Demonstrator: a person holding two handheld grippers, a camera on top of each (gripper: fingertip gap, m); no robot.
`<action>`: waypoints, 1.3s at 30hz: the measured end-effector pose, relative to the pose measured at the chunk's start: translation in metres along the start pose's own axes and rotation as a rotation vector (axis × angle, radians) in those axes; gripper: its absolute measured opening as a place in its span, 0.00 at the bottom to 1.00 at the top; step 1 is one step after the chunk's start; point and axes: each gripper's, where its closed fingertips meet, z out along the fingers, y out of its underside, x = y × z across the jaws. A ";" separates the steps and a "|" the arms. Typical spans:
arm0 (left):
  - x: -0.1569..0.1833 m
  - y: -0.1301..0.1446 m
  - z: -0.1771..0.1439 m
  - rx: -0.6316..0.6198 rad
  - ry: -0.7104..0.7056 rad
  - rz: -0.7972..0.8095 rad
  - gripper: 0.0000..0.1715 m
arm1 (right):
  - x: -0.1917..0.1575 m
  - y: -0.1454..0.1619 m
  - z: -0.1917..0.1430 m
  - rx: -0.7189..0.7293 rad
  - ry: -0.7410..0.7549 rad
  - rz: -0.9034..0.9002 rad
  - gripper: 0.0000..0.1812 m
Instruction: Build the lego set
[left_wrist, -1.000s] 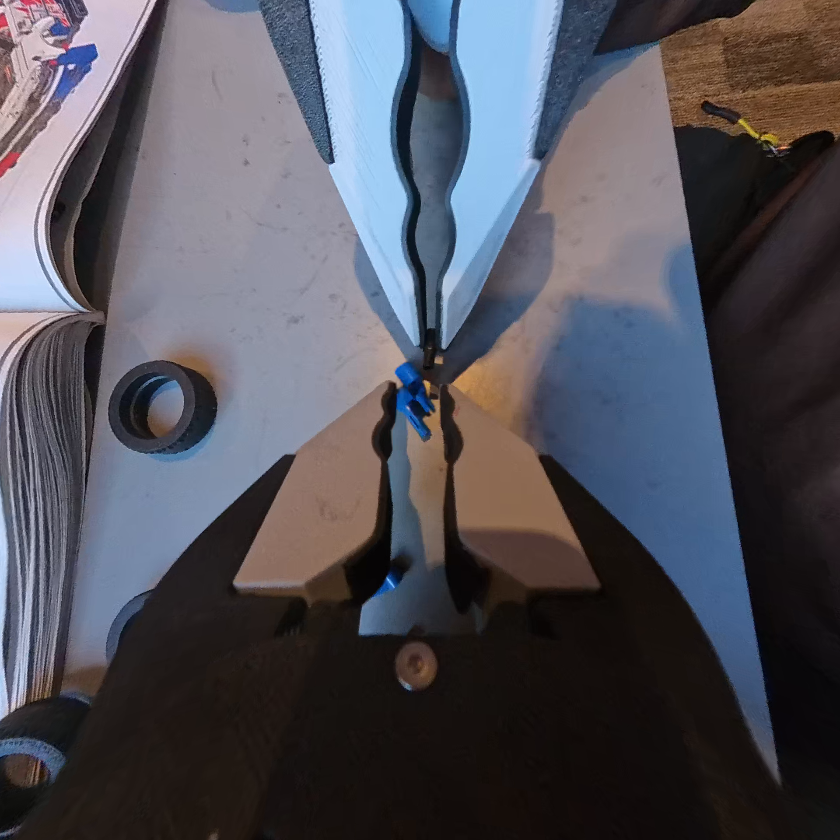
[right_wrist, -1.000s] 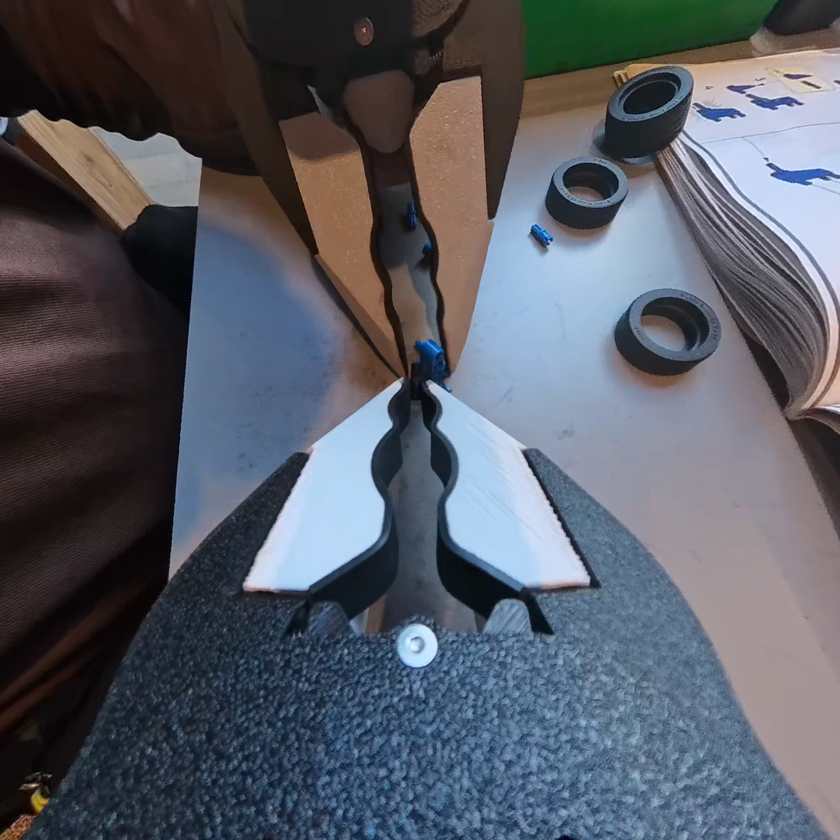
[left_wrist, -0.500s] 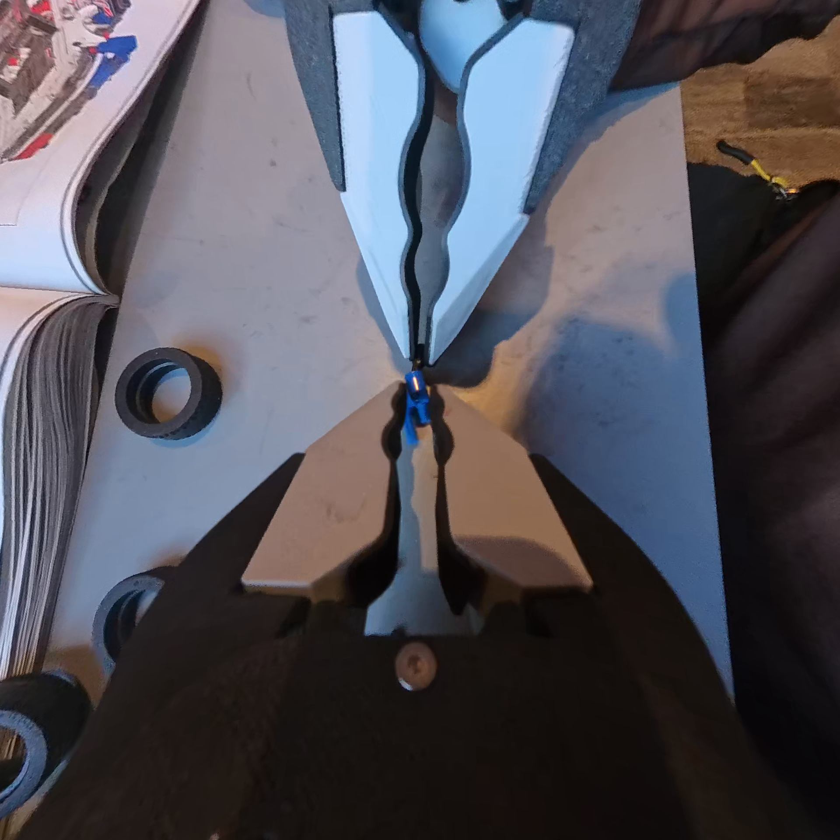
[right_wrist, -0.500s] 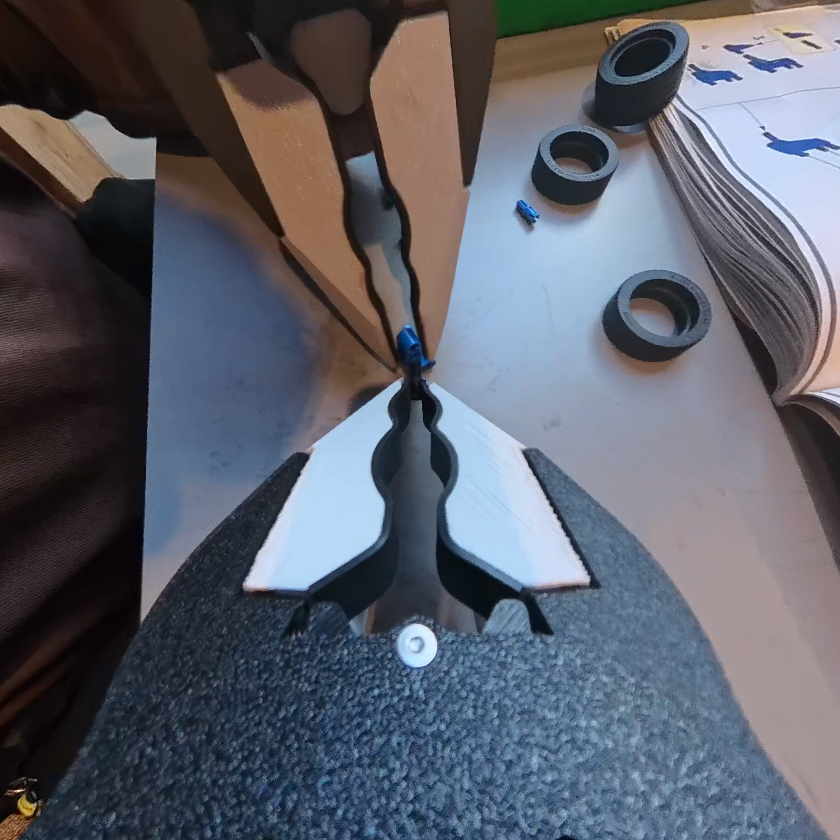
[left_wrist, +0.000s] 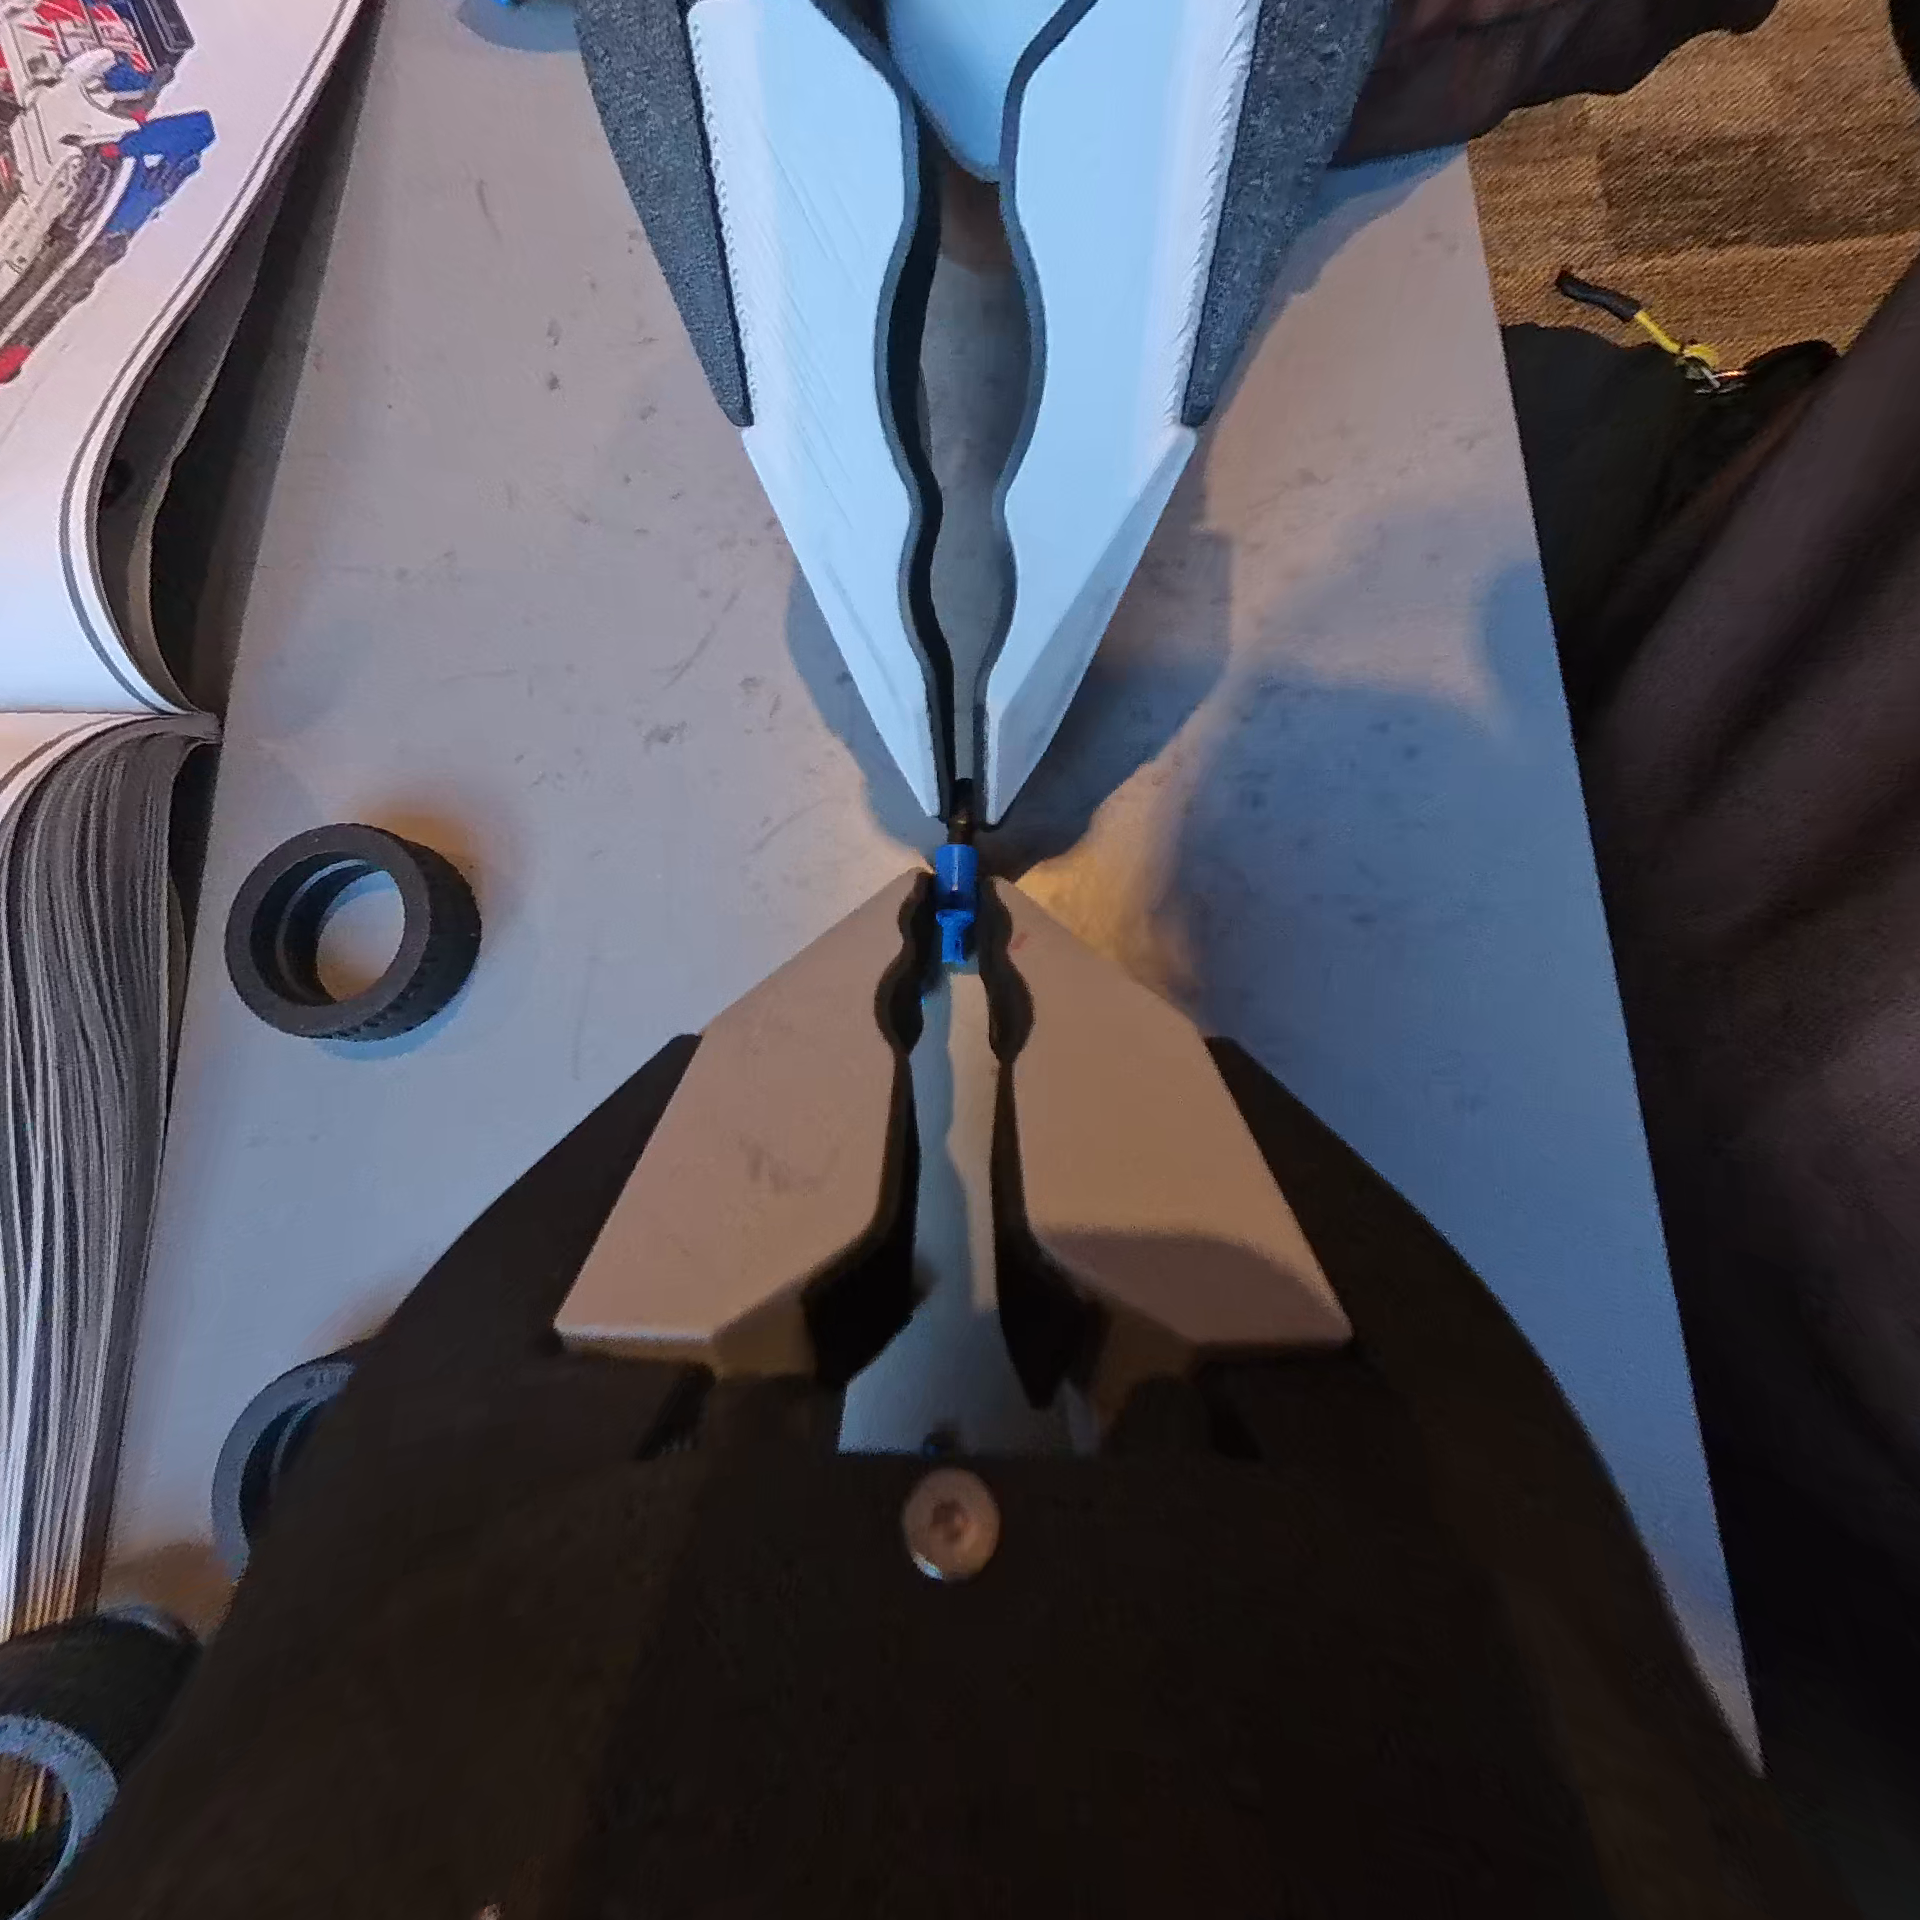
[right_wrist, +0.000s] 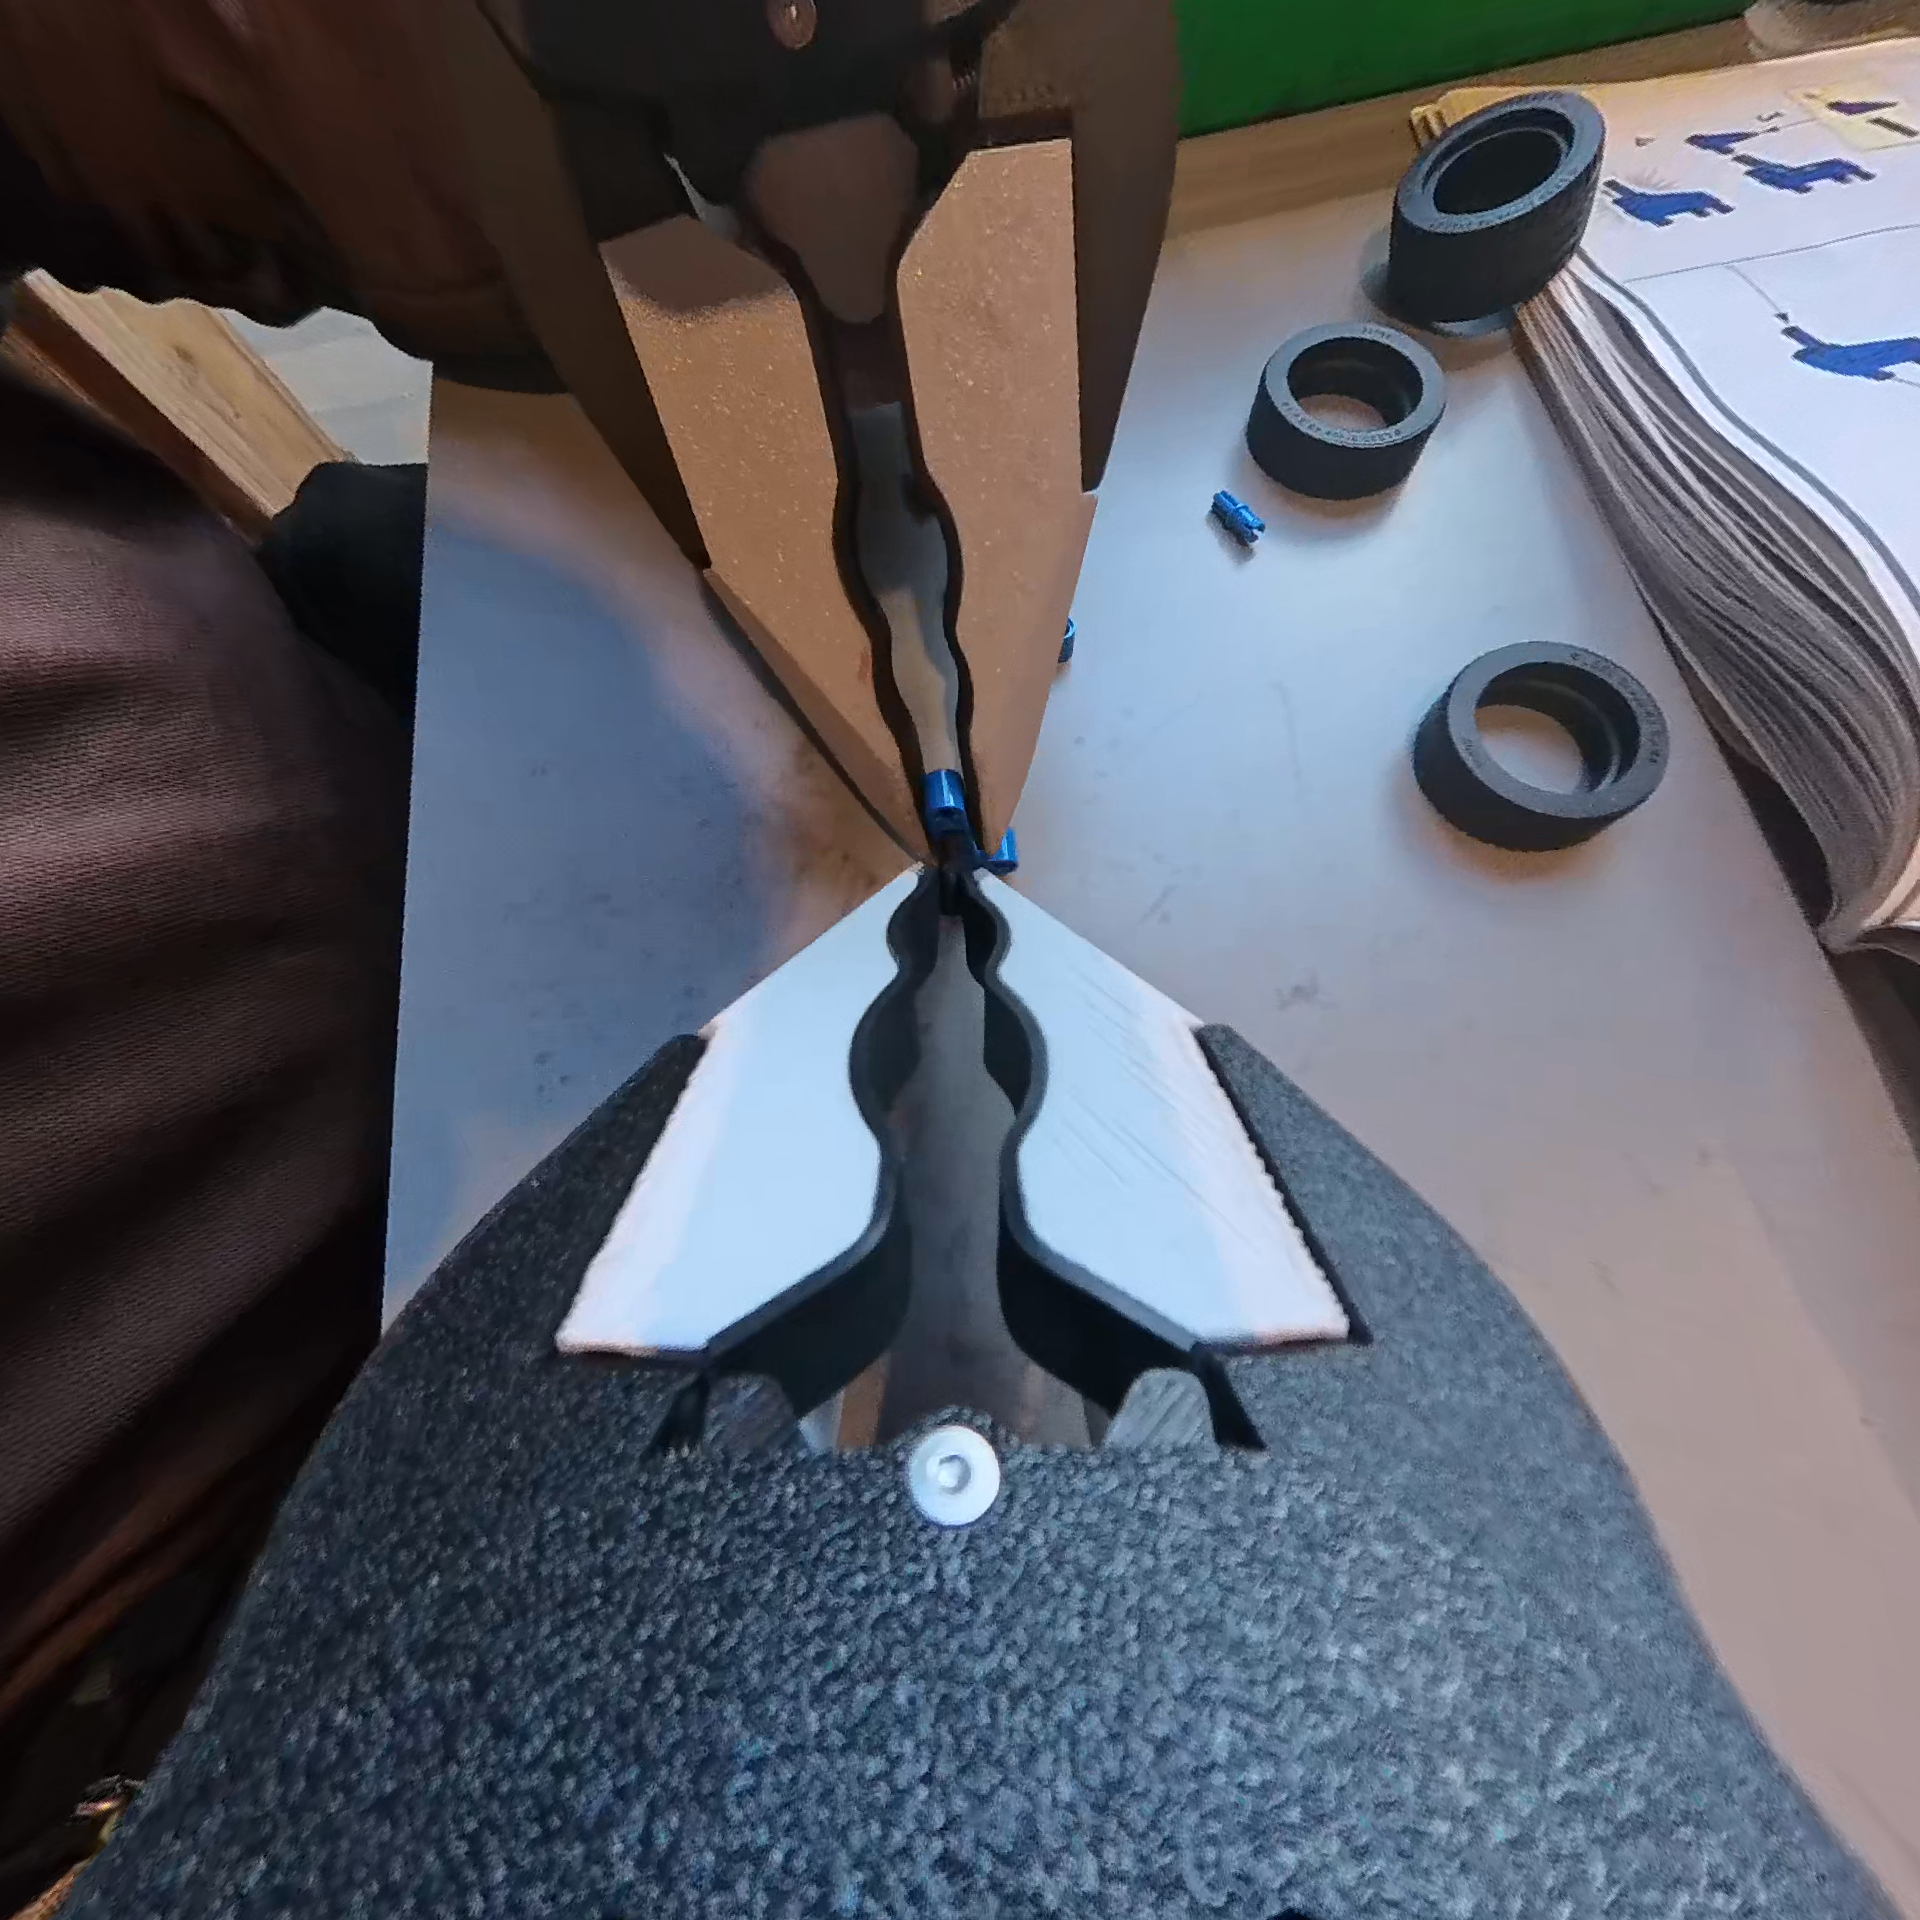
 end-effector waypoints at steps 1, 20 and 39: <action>0.000 0.000 0.000 0.000 -0.002 -0.001 0.02 | 0.000 0.000 0.000 0.001 -0.003 0.006 0.02; -0.005 -0.001 0.004 -0.149 -0.153 0.168 0.02 | -0.001 0.002 -0.003 -0.114 -0.310 0.443 0.01; -0.011 0.005 0.000 -0.127 -0.257 0.246 0.02 | 0.003 -0.006 0.007 -0.029 -0.226 0.456 0.01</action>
